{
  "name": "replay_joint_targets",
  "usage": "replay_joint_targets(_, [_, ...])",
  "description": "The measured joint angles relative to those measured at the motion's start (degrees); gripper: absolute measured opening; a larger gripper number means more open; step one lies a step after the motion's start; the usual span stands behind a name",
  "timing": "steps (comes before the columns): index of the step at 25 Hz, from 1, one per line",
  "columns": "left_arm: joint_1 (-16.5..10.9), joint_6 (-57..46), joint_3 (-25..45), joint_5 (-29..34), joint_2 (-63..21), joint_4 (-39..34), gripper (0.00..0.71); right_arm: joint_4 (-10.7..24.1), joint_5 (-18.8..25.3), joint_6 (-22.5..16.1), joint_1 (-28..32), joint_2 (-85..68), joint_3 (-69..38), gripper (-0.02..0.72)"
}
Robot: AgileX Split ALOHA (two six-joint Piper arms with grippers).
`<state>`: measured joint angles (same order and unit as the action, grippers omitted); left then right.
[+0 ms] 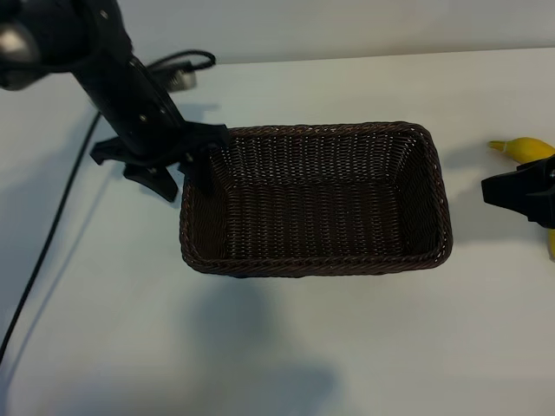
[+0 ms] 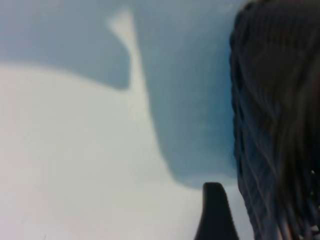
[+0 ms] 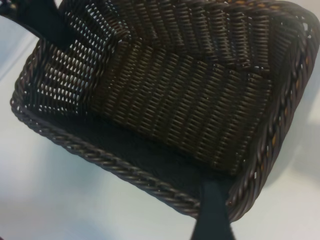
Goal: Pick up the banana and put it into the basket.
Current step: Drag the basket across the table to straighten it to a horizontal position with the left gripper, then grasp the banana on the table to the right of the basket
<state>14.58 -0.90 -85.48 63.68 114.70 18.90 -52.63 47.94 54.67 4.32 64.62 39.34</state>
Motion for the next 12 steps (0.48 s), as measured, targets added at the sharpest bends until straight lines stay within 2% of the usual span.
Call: replay_joint_targets(12, [-0.5,2.6,0.0,-3.3,-12.8,-9.0,0.529,0.0,0.0,0.0,0.0,0.0,0.0,0.525])
